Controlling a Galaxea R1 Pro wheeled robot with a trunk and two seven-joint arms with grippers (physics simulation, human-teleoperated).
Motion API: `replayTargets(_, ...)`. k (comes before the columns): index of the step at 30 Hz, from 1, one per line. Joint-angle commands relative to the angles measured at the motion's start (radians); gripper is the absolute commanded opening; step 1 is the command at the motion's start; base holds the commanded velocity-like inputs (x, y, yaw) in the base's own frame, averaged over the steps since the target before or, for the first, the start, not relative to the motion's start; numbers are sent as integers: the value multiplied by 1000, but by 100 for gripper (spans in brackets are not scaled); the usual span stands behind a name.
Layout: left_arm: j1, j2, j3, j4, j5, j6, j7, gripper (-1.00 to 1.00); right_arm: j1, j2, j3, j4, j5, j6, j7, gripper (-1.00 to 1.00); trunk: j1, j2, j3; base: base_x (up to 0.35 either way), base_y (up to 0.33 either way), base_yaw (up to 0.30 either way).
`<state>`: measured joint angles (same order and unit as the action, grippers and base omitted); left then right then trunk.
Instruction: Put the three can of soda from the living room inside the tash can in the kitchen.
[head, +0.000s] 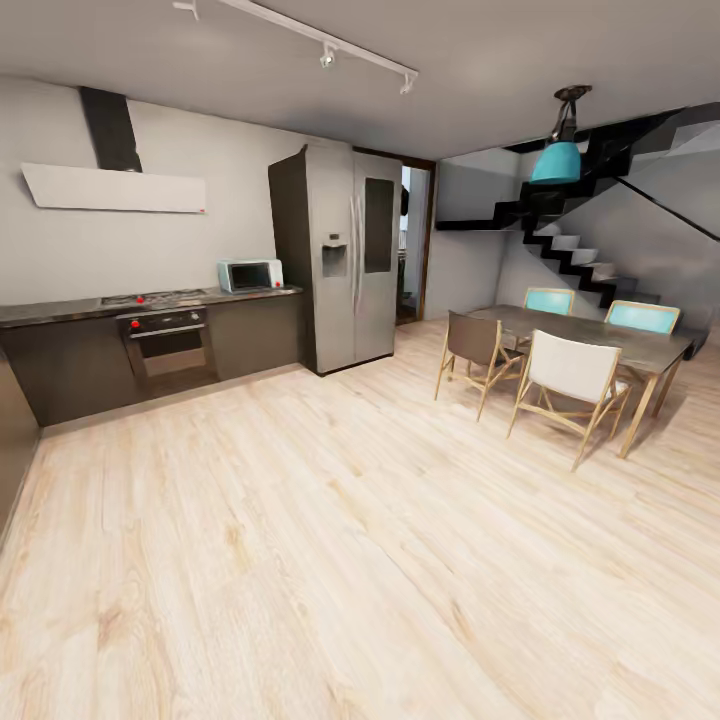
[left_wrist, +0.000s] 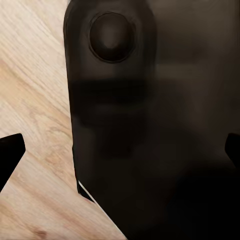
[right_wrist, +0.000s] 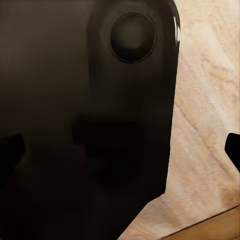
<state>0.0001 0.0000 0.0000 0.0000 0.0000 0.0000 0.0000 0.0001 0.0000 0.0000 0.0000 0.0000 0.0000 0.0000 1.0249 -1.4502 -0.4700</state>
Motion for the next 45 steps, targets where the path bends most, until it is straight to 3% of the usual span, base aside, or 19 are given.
replayTargets(1, 0, 0, 0, 0, 0, 0, 0, 100, 0, 0, 0, 0, 0, 0, 0, 100, 0, 0, 0, 0, 0, 0)
replayTargets(4, 0, -17, 5, 1, 0, 6, -6, 100, -2, 17, 12, 5, 8, 13, 7, 100, 0, 0, 0, 0, 0, 0)
replayTargets(26, 0, -17, 5, 1, 0, 6, -6, 100, -2, 17, 12, 5, 8, 13, 7, 100, 0, 0, 0, 0, 0, 0)
replayTargets(29, -17, -2, 0, -16, 3, -5, 3, 100, -19, 0, 14, -12, 12, -3, 19, 100, 0, 0, 0, 0, 0, 0)
replayTargets(38, -69, 4, -8, -67, 3, -10, -2, 100, -71, -48, 15, -64, 9, -47, 69, 100, 0, 0, 0, 0, 0, 0)
replayTargets(39, -72, 4, -8, -860, 2, -10, -2, 100, -108, -48, 15, -741, 8, -46, 222, 100, 0, 0, 0, 0, 0, 0)
replayTargets(45, -68, 8, -9, -1119, 0, -12, -8, 100, -103, -48, 15, -1065, 12, -31, 231, 100, 0, 0, 0, 0, 0, 0)
